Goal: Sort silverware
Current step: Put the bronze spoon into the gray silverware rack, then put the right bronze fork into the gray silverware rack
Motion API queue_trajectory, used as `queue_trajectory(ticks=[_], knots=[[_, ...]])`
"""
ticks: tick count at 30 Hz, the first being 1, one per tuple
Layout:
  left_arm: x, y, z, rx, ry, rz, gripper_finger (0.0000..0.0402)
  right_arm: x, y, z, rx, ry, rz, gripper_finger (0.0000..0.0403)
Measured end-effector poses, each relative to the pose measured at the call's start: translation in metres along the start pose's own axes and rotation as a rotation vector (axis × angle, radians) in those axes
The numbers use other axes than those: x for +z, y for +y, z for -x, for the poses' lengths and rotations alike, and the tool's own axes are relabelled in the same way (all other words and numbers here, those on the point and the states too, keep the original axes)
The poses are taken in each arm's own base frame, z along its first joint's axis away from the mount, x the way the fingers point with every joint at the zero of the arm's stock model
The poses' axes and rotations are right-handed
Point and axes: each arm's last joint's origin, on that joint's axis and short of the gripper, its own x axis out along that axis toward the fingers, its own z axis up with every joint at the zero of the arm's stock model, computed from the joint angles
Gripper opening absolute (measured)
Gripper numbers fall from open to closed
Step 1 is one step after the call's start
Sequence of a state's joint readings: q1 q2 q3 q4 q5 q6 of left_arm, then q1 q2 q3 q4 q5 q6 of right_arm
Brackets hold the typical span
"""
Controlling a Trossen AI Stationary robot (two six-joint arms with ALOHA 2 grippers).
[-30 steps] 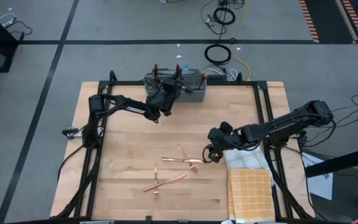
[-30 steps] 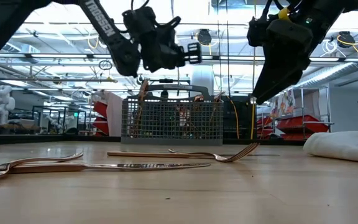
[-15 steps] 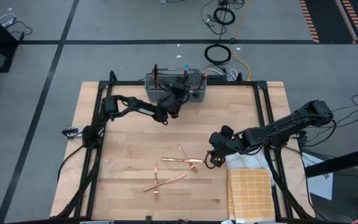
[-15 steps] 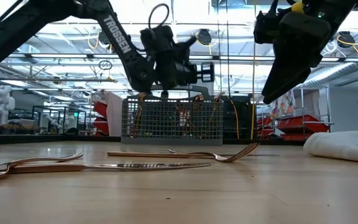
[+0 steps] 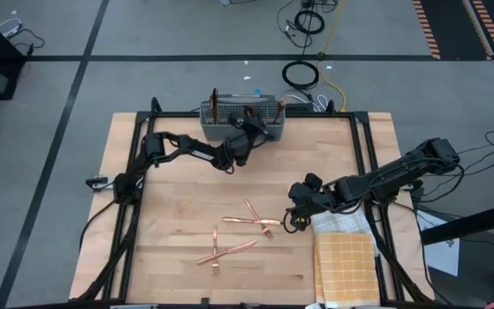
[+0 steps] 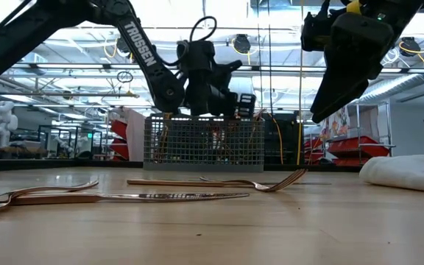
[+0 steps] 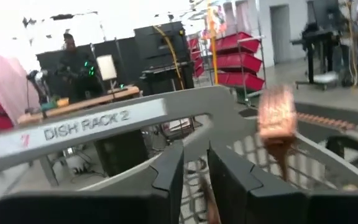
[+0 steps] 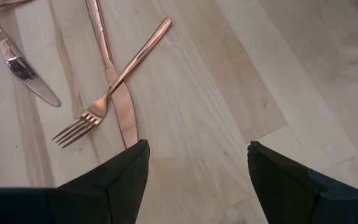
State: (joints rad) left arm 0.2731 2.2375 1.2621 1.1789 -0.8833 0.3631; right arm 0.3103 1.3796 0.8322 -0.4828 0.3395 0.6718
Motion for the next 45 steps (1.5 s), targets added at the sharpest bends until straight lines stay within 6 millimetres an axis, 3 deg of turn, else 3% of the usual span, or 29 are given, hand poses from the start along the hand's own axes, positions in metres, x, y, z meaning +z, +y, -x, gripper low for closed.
queue_trajectory(ticks=[5,14,20,24,27,31,34,37,42,45], knots=[[0.001,-0.003,0.005,0.017,0.01,-0.113,0.0094,-0.001,0.001,0.0,0.008,0.005,0.002,0.0256],[0.023,0.005,0.004,0.044,-0.02,-0.074,0.0102,-0.006,0.008,0.003,0.026,0.006,0.018,0.0256],[0.064,0.015,0.011,0.043,-0.082,-0.086,0.0103,-0.006,0.008,0.003,0.024,0.007,0.016,0.0256],[0.118,0.013,0.051,0.042,-0.105,-0.232,0.0103,-0.006,0.007,0.003,0.023,0.008,0.016,0.0256],[0.162,0.013,0.1,-0.027,-0.103,-0.353,0.0103,-0.006,0.007,0.003,0.021,0.004,0.016,0.0256],[0.204,0.021,0.171,-0.242,-0.089,-0.41,0.0103,-0.005,0.008,0.002,0.005,-0.015,-0.01,0.0256],[0.226,0.044,0.214,-0.361,-0.033,-0.274,0.0102,-0.001,0.014,-0.008,0.023,-0.059,-0.041,0.0256],[0.242,0.076,0.245,-0.431,0.036,-0.094,0.0102,0.007,0.024,-0.028,0.074,-0.103,-0.073,0.0256],[0.26,0.13,0.277,-0.553,0.095,0.106,0.0102,0.018,0.044,-0.069,0.002,-0.015,-0.029,0.0256],[0.264,0.15,0.287,-0.605,0.119,0.172,0.0102,0.027,0.059,-0.088,-0.045,0.053,0.034,0.0256]])
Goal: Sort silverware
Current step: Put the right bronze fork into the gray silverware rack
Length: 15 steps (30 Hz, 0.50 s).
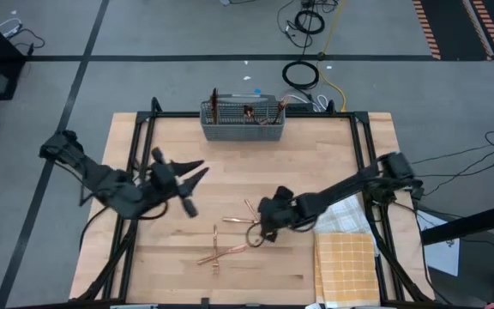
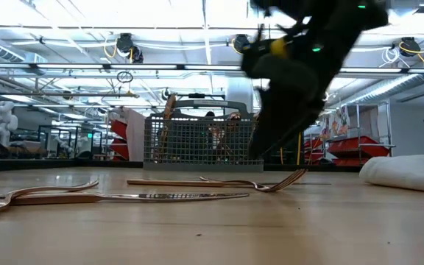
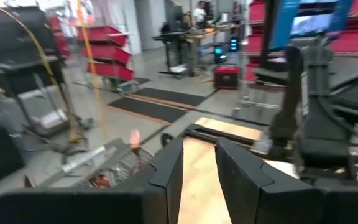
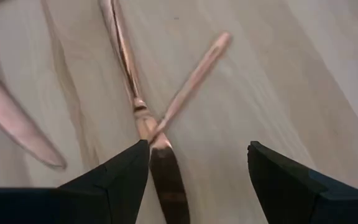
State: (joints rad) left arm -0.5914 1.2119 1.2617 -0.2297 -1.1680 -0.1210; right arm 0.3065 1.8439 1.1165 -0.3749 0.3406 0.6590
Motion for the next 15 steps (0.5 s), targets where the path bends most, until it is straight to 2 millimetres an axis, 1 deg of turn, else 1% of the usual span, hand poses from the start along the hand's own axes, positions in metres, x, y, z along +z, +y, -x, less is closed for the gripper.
queue_trajectory(ticks=[4,8,10,15], knots=[[-0.002,0.004,0.017,-0.059,0.028,0.024,0.0102,0.017,0.019,-0.014,-0.04,0.029,0.044,0.0256],[-0.011,0.001,0.026,-0.095,0.068,0.01,0.0102,0.028,0.027,-0.02,-0.078,0.056,0.018,0.0256],[-0.015,0.0,0.029,-0.108,0.085,0.008,0.0102,0.027,0.029,-0.021,-0.09,0.067,-0.013,0.0256],[-0.018,-0.002,0.037,-0.138,0.098,0.005,0.0102,0.012,0.032,-0.015,-0.156,0.12,-0.064,0.0256]])
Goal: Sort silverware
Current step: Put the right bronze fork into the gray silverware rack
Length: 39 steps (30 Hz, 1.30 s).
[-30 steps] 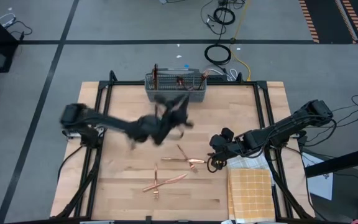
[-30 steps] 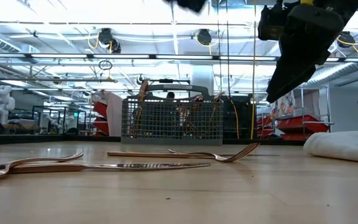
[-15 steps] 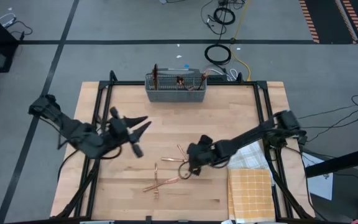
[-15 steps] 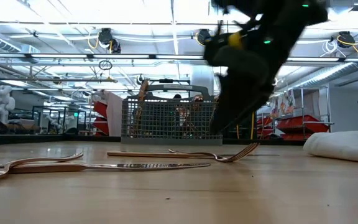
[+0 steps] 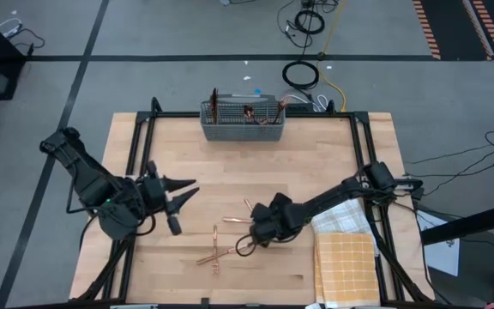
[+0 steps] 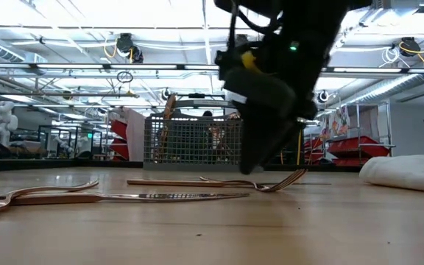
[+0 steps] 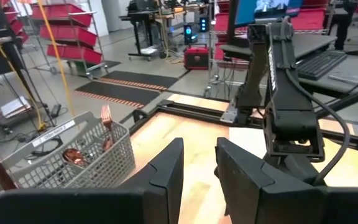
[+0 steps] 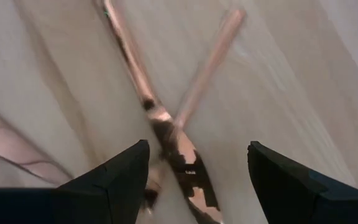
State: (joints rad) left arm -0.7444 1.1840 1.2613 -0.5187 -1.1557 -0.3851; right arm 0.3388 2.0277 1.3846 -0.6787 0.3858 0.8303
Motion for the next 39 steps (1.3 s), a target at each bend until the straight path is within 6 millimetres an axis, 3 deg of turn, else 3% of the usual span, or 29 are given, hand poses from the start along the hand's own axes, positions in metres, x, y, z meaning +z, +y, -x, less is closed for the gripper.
queue_trajectory(ticks=[6,15,18,24,26,33,39], knots=[[-0.001,-0.001,0.002,-0.009,0.002,-0.008,0.0102,-0.008,0.008,0.001,0.005,-0.015,-0.043,0.0256],[-0.002,-0.001,0.002,-0.007,0.007,-0.024,0.0102,-0.02,0.017,-0.03,-0.015,0.045,-0.101,0.0245],[-0.002,0.0,0.002,-0.007,0.009,-0.032,0.0102,-0.023,0.017,-0.031,-0.035,0.044,-0.123,0.0199],[-0.004,0.001,0.002,-0.002,0.021,-0.059,0.0102,-0.021,0.015,-0.026,-0.036,0.036,-0.084,0.0025],[-0.005,0.001,0.002,-0.002,0.022,-0.062,0.0102,-0.02,0.014,-0.027,-0.033,0.044,-0.08,0.0015],[-0.005,0.001,0.002,-0.001,0.024,-0.069,0.0102,-0.013,0.007,-0.003,0.004,0.054,-0.088,0.0003],[-0.005,0.001,0.002,0.0,0.025,-0.071,0.0102,0.007,-0.014,0.043,0.012,-0.042,-0.121,0.0001]])
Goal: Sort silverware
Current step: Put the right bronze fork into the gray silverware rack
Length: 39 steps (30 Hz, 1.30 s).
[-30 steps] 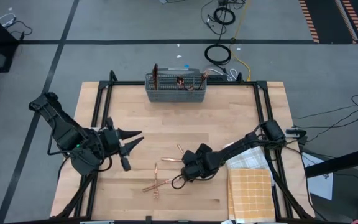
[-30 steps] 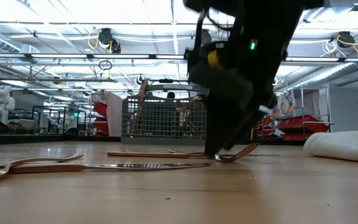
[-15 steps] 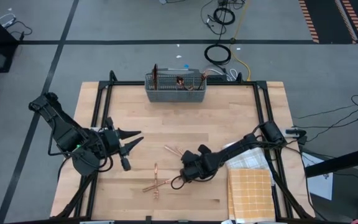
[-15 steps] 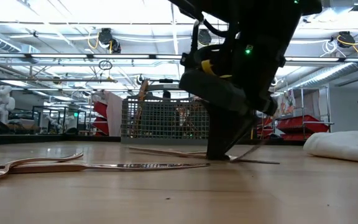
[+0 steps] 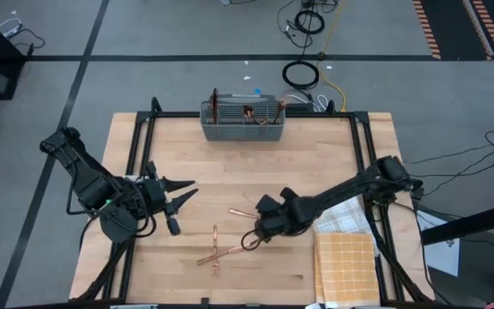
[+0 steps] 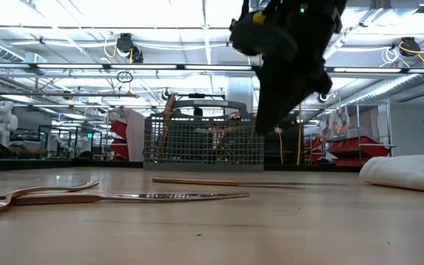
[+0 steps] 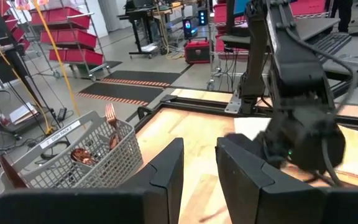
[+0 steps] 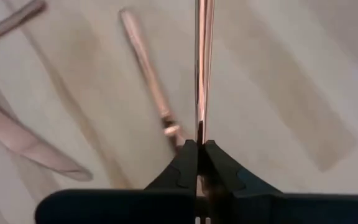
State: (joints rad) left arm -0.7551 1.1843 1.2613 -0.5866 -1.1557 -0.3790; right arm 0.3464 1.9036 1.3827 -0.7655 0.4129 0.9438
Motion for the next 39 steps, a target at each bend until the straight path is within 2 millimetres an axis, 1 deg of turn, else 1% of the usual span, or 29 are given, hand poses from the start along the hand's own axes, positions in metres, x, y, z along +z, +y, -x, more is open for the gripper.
queue_trajectory(ticks=[3,5,7,11,15,18,21,25,29,31,35,39], knots=[[0.0,0.0,0.0,0.0,0.0,0.0,0.0102,0.009,-0.014,0.018,-0.026,-0.025,0.034,0.0001],[0.0,0.0,0.0,0.0,0.0,0.001,0.0102,0.017,-0.031,0.032,-0.077,-0.022,0.078,0.0001],[0.0,0.0,0.0,-0.001,0.0,0.002,0.0102,0.026,-0.053,0.04,-0.158,0.009,0.125,0.0],[0.0,-0.002,0.003,-0.015,-0.002,-0.001,0.0102,0.046,-0.102,0.05,-0.337,0.079,0.226,0.0],[-0.001,-0.003,0.006,-0.03,-0.004,-0.002,0.0102,0.072,-0.146,0.059,-0.541,0.161,0.329,0.0],[-0.001,-0.004,0.008,-0.037,-0.004,0.001,0.0102,0.092,-0.171,0.064,-0.659,0.182,0.4,0.0],[-0.001,-0.004,0.008,-0.039,-0.004,0.0,0.0102,0.107,-0.189,0.063,-0.72,0.192,0.468,0.0],[-0.001,-0.004,0.008,-0.038,-0.004,0.0,0.0102,0.122,-0.205,0.06,-0.804,0.204,0.604,0.0],[-0.001,-0.004,0.008,-0.038,-0.004,0.0,0.0102,0.133,-0.21,0.051,-0.899,0.248,0.791,0.0],[-0.001,-0.004,0.008,-0.037,-0.004,0.0,0.0102,0.137,-0.209,0.043,-0.927,0.299,0.911,0.0],[-0.001,-0.003,0.008,-0.018,-0.012,0.001,0.0102,0.141,-0.205,0.017,-1.008,0.458,1.145,0.0],[-0.001,-0.003,0.008,-0.011,-0.014,0.0,0.0102,0.144,-0.204,-0.005,-1.02,0.541,1.235,0.0]])
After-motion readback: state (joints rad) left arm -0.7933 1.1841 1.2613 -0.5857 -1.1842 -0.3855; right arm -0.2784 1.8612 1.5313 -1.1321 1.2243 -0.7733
